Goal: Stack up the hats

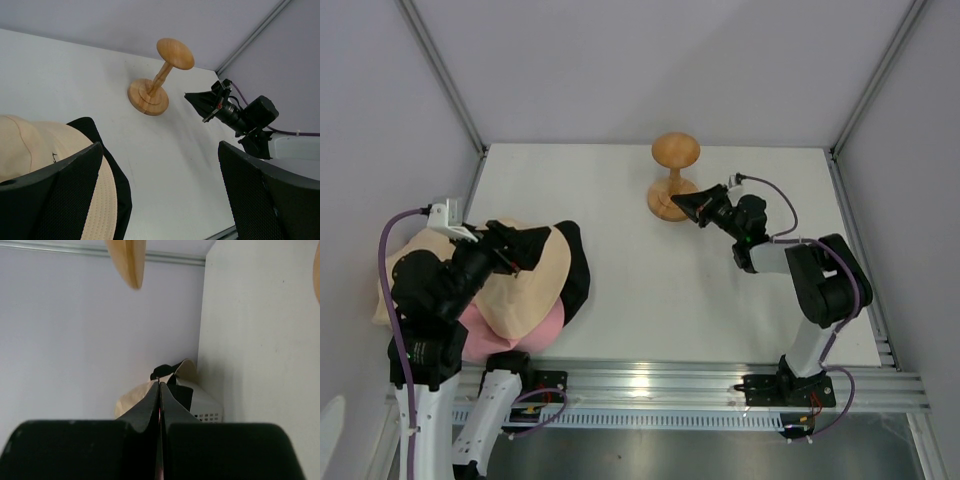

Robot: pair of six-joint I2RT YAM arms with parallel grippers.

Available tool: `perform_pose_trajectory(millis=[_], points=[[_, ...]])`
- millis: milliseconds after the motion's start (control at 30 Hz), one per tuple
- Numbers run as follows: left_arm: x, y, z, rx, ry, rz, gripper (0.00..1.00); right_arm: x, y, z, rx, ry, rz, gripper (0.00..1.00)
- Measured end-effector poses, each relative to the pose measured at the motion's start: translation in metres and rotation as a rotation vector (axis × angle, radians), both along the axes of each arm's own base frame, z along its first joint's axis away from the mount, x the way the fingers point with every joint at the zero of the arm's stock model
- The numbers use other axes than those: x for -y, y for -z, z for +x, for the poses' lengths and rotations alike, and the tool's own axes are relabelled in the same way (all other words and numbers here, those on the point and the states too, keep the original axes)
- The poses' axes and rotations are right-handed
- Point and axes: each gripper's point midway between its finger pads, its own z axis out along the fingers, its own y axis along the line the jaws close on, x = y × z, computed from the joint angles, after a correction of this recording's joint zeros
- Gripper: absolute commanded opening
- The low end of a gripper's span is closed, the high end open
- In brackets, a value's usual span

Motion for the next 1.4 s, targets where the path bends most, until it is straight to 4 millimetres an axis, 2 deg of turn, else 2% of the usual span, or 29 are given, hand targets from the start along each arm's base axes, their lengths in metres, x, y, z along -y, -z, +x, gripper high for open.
perform_pose_trajectory(millis=[67,133,167,267,367,433,567,700,800,933,1100,1200,1300,1400], points=[[0.001,-0.001,-0.002,0.003,0.009,-0.003,0.99,-0.006,0.000,-0.016,-0.003,-0.022,-0.002,0.00],[0.002,-0.002,-0.005,0.011,0.013,-0.010,0.99,-0.006,-0.004,-0.026,0.004,-0.030,-0.009,0.16],[0.002,-0.003,-0.007,0.016,0.013,-0.011,1.00,-0.005,-0.008,-0.027,0.016,-0.026,-0.013,0.31],[0.002,-0.005,-0.011,0.029,0.015,-0.011,0.99,0.004,-0.022,-0.026,0.061,-0.006,-0.017,0.70],[0.002,-0.005,-0.011,0.028,0.015,-0.011,0.99,0.018,-0.032,-0.015,0.089,0.028,-0.027,0.77],[0.002,-0.005,-0.010,0.026,0.015,-0.011,1.00,0.029,-0.039,-0.002,0.094,0.053,-0.036,0.87],[0.003,-0.003,-0.005,0.014,0.015,-0.013,1.00,0.048,-0.070,0.032,0.158,0.106,-0.062,0.92],[0.005,0.000,0.006,-0.016,0.019,-0.039,0.99,0.054,-0.085,0.058,0.197,0.126,-0.094,0.94],[0.012,0.008,0.017,-0.060,0.045,-0.079,1.00,0.056,-0.076,0.075,0.188,0.118,-0.111,0.96],[0.021,0.020,0.038,-0.127,0.071,-0.166,0.99,0.062,-0.050,0.097,0.135,0.110,-0.129,0.96],[0.045,0.028,0.079,-0.216,0.137,-0.283,1.00,0.075,-0.016,0.108,0.043,0.098,-0.180,0.97],[0.063,0.037,0.102,-0.264,0.170,-0.324,0.99,0.080,-0.017,0.112,0.044,0.094,-0.210,0.97],[0.087,0.047,0.128,-0.311,0.196,-0.367,1.00,0.078,-0.034,0.119,0.092,0.077,-0.211,0.97],[0.113,0.046,0.156,-0.326,0.219,-0.397,0.99,0.074,-0.047,0.127,0.137,0.061,-0.199,0.96]])
